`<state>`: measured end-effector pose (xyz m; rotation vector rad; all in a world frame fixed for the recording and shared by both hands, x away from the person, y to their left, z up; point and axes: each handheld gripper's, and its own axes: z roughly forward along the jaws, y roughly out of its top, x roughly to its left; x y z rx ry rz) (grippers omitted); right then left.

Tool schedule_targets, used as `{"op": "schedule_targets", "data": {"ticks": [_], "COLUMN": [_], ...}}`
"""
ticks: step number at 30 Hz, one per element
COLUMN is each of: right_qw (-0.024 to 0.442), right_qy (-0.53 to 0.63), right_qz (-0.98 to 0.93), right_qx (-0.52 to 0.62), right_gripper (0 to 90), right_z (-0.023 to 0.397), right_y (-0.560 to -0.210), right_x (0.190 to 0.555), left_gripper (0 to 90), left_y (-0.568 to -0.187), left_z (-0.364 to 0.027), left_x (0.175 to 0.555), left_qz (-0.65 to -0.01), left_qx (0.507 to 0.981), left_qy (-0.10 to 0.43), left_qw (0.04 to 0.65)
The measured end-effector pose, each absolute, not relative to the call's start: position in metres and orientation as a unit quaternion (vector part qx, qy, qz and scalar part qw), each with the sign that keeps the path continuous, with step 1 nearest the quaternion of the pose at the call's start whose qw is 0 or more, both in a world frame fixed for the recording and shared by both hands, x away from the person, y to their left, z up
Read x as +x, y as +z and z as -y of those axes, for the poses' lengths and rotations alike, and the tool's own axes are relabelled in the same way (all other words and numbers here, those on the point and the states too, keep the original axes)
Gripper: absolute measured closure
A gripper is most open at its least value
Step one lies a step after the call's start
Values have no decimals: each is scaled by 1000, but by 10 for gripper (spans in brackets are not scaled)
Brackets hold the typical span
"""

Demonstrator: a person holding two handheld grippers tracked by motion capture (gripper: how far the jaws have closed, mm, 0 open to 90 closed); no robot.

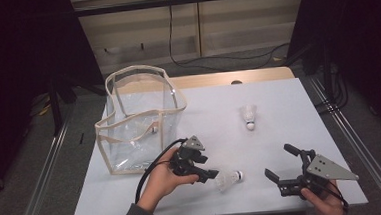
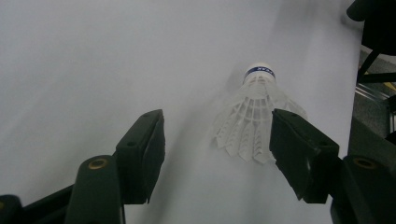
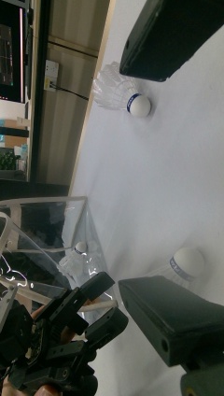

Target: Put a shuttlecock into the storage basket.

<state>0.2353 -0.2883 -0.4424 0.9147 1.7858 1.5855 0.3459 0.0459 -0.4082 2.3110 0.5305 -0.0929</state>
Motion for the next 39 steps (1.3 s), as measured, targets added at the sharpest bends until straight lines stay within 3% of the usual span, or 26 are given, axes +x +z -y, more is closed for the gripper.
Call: {"op": "schedule_targets", "data": {"ticks": [10, 39], "right_qw": [289, 288], "right_qy": [593, 594], "right_qz": [-670, -669], "right_qx": [342, 341], "right_gripper": [1, 1], "right_z": [288, 288], "right_y": [-442, -442], "right_x": [235, 235], "left_gripper": [443, 549], "left_y": [-416, -433], "left_z": [-40, -21], "left_x": [345, 345], "left_qz": [-193, -183], "left_qx": [908, 906], "left_qy": [-34, -46], "left_qw": [369, 379]}}
